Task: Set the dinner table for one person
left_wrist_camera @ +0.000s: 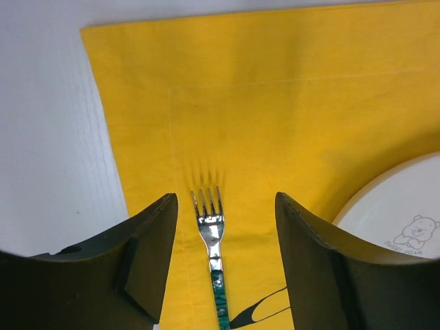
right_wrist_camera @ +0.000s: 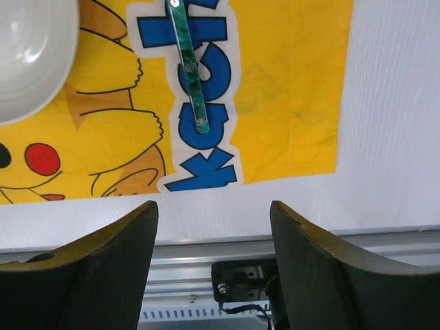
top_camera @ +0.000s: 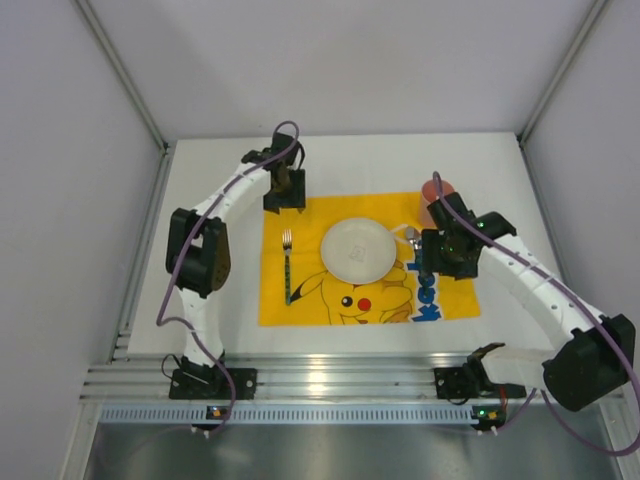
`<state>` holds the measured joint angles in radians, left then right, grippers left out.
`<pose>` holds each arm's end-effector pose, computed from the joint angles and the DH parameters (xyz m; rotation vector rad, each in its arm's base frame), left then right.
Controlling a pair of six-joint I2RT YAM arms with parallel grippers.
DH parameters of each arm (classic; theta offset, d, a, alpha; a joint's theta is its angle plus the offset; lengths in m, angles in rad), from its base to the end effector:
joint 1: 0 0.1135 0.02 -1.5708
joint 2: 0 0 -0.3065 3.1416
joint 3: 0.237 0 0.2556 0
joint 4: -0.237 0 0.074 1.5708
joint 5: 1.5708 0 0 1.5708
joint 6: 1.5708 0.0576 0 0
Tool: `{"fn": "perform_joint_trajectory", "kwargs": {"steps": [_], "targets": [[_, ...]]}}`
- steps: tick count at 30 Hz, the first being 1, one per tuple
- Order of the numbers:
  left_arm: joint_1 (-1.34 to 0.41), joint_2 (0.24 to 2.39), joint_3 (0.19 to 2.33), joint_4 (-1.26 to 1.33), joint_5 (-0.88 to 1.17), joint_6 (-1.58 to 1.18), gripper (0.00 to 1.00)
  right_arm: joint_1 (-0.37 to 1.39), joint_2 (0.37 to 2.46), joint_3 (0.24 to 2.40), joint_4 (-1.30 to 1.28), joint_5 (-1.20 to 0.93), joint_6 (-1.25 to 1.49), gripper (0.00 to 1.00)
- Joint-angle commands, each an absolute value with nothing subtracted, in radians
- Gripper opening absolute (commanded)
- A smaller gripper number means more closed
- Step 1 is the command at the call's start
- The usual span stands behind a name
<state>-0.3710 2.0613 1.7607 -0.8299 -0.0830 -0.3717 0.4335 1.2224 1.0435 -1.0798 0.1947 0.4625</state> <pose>0.4449 -0.1679 0.2487 -0.0260 2.6995 -0.1148 0.1958 0.0784 0.2922 0.0829 2.7758 -0.0552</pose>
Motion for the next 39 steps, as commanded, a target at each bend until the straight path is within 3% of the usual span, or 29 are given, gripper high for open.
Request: {"fn": "perform_joint_trajectory", "kwargs": {"steps": [1,5,6,7,12,17,22,39], "targets": [[-0.399,1.901,1.780,-0.812,-0.147,-0.364,0.65,0.425,1.172,1.130,-1.051,0.169,0.443,0.67],[-0.480,1.683,1.633,-0.744,-0.216,-0.373,0.72,0.428,1.092,1.184,-0.964,0.049,0.379,0.80],[-0.497,1.640,1.594,-0.701,-0.231,-0.383,0.76,0.428,1.074,1.207,-0.954,0.035,0.374,0.94],[-0.533,1.550,1.516,-0.681,-0.250,-0.391,0.99,0.428,1.030,1.219,-0.945,0.022,0.373,1.00],[-0.670,1.301,1.298,-0.580,-0.385,-0.426,0.99,0.440,0.833,1.177,-0.868,0.058,0.408,1.00],[-0.753,1.034,1.039,-0.455,-0.463,-0.482,0.99,0.439,0.524,0.868,-0.755,0.032,0.471,1.00],[-0.756,0.836,0.835,-0.409,-0.527,-0.469,0.99,0.439,0.222,0.700,-0.710,-0.020,0.573,1.00],[-0.756,0.686,0.827,-0.587,-0.586,-0.508,0.98,0.439,0.249,0.646,-0.709,-0.189,0.632,1.00]]}}
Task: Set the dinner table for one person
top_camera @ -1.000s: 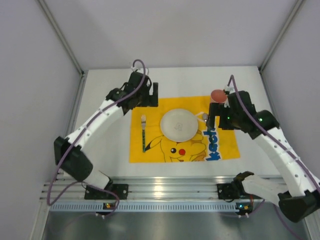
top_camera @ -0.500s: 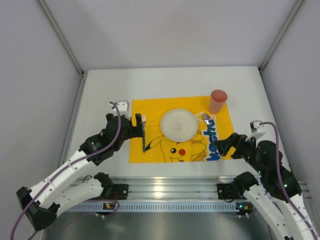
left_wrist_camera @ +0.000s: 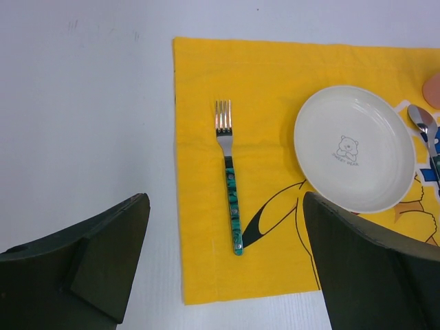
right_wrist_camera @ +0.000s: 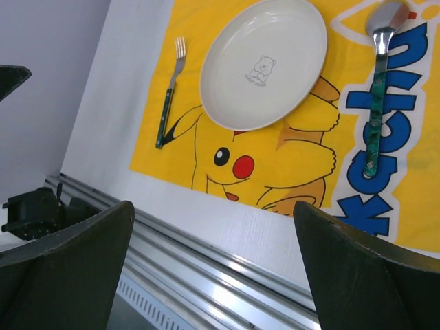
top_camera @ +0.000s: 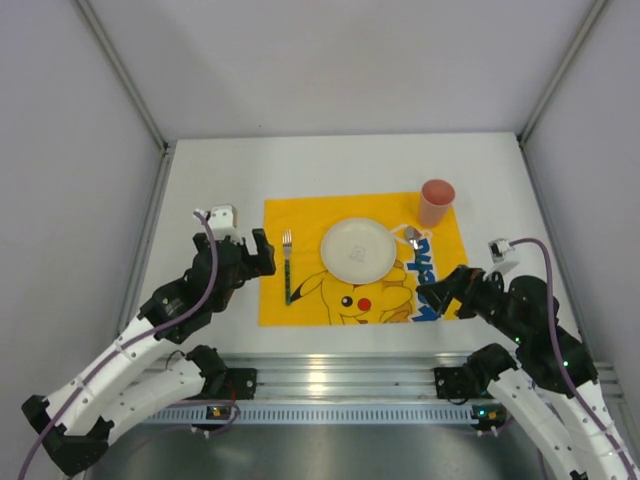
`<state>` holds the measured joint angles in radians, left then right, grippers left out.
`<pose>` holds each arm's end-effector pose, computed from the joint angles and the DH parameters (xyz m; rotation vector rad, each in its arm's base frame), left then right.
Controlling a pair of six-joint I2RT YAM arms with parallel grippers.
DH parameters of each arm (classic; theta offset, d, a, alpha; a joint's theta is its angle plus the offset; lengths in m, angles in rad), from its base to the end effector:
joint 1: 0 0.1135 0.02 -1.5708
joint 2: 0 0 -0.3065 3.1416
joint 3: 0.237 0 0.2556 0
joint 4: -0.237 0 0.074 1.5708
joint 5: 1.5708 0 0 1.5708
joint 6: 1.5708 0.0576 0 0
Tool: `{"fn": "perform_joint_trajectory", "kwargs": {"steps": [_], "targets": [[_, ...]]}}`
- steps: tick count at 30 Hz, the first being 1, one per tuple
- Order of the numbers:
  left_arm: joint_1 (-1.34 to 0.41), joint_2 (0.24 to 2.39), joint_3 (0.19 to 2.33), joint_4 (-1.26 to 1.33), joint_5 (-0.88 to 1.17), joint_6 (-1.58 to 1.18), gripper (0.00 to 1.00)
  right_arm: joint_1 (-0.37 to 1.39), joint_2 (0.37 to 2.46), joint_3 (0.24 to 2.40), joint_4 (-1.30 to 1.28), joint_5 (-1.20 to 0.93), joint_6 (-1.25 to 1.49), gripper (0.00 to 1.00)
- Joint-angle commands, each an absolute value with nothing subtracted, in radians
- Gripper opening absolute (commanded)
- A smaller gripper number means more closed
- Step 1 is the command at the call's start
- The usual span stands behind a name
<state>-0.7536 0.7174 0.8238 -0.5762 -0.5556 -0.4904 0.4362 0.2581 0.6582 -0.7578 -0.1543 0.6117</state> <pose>0.1224 -0.0732 0.3454 -0.0822 1.9719 -0.2447 0.0432 0.0299 0.2979 0.0690 2.0177 0.8347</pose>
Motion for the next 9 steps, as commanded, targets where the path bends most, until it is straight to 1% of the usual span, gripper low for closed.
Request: {"fn": "perform_joint_trajectory", "kwargs": {"steps": [1,9], "targets": [[-0.756,0.683,0.825,-0.595,-0.586,-0.508,0.98,0.440,0.249,0.638,-0.706,-0.192,0.630,1.00],[-0.756,0.637,0.816,-0.632,-0.607,-0.509,0.98,0.439,0.253,0.589,-0.667,-0.250,0.647,1.00]]}}
